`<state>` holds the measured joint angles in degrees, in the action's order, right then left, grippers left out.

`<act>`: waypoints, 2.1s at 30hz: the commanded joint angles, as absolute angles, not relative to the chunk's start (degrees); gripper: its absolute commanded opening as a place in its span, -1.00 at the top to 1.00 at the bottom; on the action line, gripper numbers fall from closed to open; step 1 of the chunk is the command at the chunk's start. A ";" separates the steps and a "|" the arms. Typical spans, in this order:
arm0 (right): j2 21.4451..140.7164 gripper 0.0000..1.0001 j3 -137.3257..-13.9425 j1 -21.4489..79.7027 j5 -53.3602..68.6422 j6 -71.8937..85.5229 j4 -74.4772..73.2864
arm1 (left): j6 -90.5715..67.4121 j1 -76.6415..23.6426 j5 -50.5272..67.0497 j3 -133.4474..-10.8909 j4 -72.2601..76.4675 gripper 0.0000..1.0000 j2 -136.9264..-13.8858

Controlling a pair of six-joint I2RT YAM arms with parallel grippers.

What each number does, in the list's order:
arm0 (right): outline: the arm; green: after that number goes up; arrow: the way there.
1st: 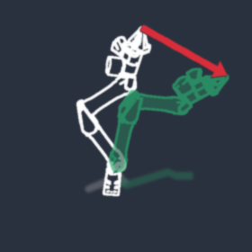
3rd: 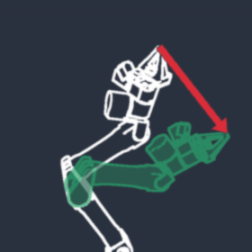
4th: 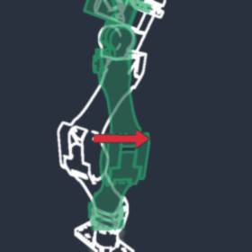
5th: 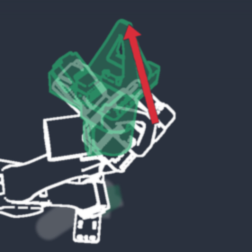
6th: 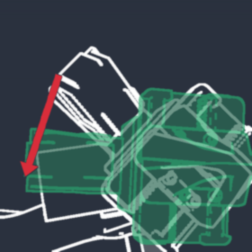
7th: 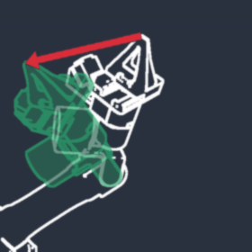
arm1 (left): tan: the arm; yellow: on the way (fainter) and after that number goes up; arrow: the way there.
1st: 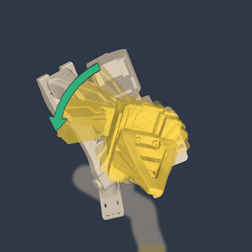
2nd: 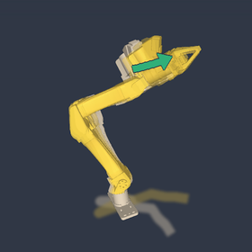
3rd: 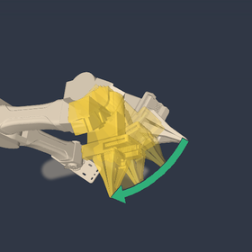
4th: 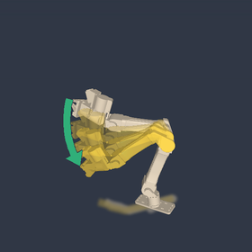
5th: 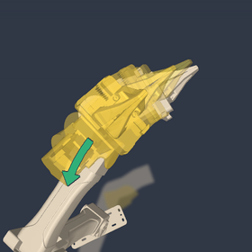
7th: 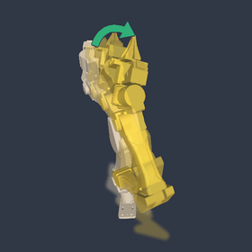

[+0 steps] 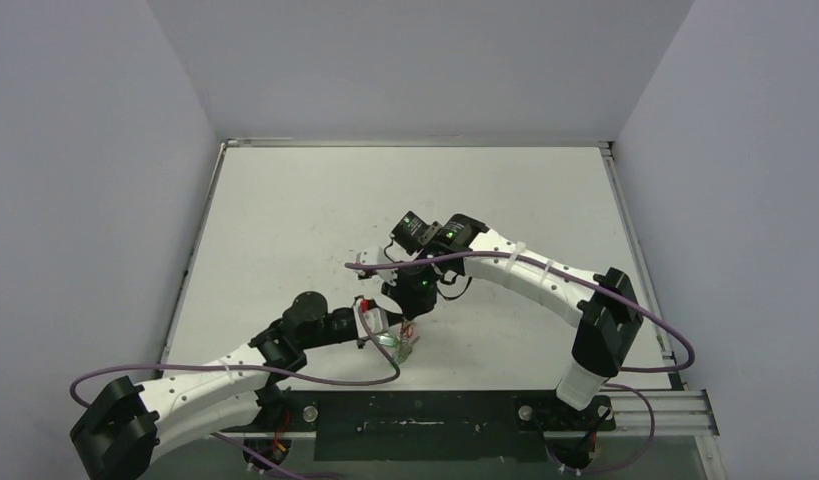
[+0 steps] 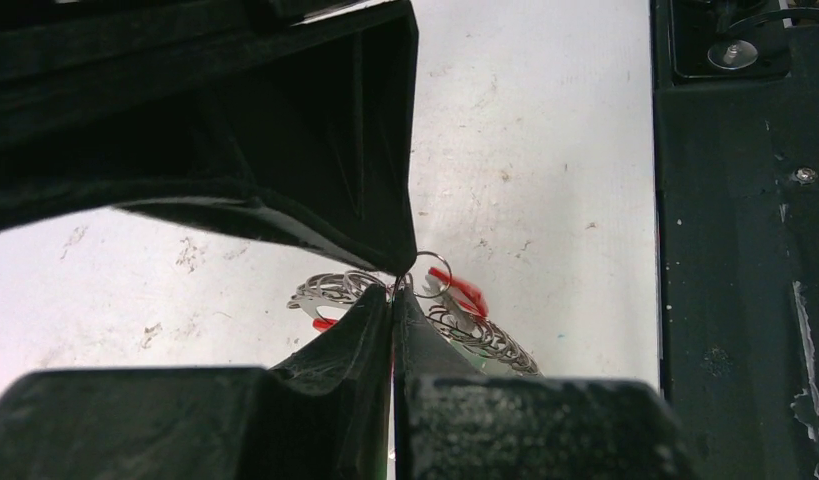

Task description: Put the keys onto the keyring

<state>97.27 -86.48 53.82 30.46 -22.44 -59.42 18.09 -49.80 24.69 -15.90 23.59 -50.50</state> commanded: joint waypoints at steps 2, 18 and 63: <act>93.44 0.87 -83.30 51.88 32.28 -19.84 -54.99 | 14.81 -49.92 22.64 -13.83 30.67 1.00 -46.76; 77.83 0.02 -63.95 47.28 39.22 0.61 -24.53 | 10.64 -49.95 18.80 -7.65 44.31 1.00 -43.86; 76.84 0.46 -56.87 45.45 45.53 11.59 -16.58 | 11.94 -49.93 17.67 -7.08 44.70 1.00 -41.74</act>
<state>77.95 -57.39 45.67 43.11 9.89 -20.01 11.40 -49.82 18.39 -6.13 41.43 -42.46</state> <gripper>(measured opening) 0.310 0.009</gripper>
